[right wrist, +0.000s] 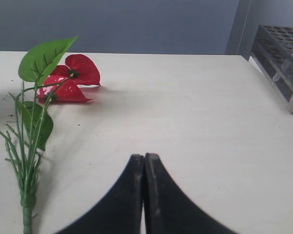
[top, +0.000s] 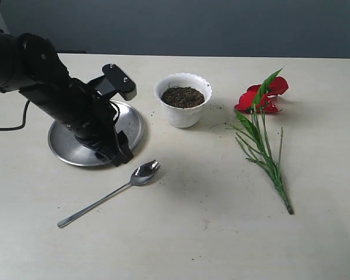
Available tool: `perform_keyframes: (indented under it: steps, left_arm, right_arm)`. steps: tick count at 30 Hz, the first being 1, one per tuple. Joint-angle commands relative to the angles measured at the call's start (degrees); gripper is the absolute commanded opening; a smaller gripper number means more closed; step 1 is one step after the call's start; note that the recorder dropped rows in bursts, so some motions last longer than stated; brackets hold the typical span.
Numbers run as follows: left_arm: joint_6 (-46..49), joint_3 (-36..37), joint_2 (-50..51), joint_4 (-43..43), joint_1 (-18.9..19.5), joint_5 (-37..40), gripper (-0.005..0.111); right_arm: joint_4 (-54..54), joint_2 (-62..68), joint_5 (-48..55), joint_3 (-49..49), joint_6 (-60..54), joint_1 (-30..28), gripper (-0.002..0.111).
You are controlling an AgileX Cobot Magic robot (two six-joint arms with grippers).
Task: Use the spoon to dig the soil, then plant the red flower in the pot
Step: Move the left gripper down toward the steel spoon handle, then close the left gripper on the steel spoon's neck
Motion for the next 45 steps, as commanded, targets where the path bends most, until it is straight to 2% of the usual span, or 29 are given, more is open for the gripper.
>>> perform_keyframes:
  steps: [1, 14, 18, 23, 28, 33, 38, 45]
  left_arm:
    - [0.4, -0.3, 1.7, 0.5, -0.6, 0.7, 0.058]
    - [0.5, -0.3, 6.0, 0.3, -0.6, 1.2, 0.058]
    - [-3.7, -0.3, 6.0, 0.3, -0.7, 2.2, 0.058]
    - [-7.0, -0.3, 6.0, 1.1, -2.9, 3.7, 0.055]
    - [-10.0, -0.3, 6.0, 1.1, -6.3, 2.0, 0.054]
    - [-13.2, -0.3, 6.0, 1.8, -6.9, 0.5, 0.054]
    - [-13.7, -0.3, 6.0, 6.2, -6.9, -0.4, 0.054]
    - [-20.3, -0.3, 6.0, 14.3, -6.9, 1.9, 0.054]
  right_arm:
    - [-0.1, -0.2, -0.7, 0.3, -0.1, -0.2, 0.0]
    - [-0.1, -0.2, -0.7, 0.3, -0.1, -0.2, 0.0]
    - [-0.1, -0.2, -0.7, 0.3, -0.1, -0.2, 0.0]
    - [-0.1, -0.2, -0.7, 0.3, -0.1, -0.2, 0.0]
    - [-0.1, -0.2, -0.7, 0.3, -0.1, -0.2, 0.0]
    - [-0.1, -0.2, -0.7, 0.3, -0.1, -0.2, 0.0]
    - [-0.1, -0.2, -0.7, 0.3, -0.1, -0.2, 0.0]
    - [-0.1, -0.2, -0.7, 0.3, -0.1, -0.2, 0.0]
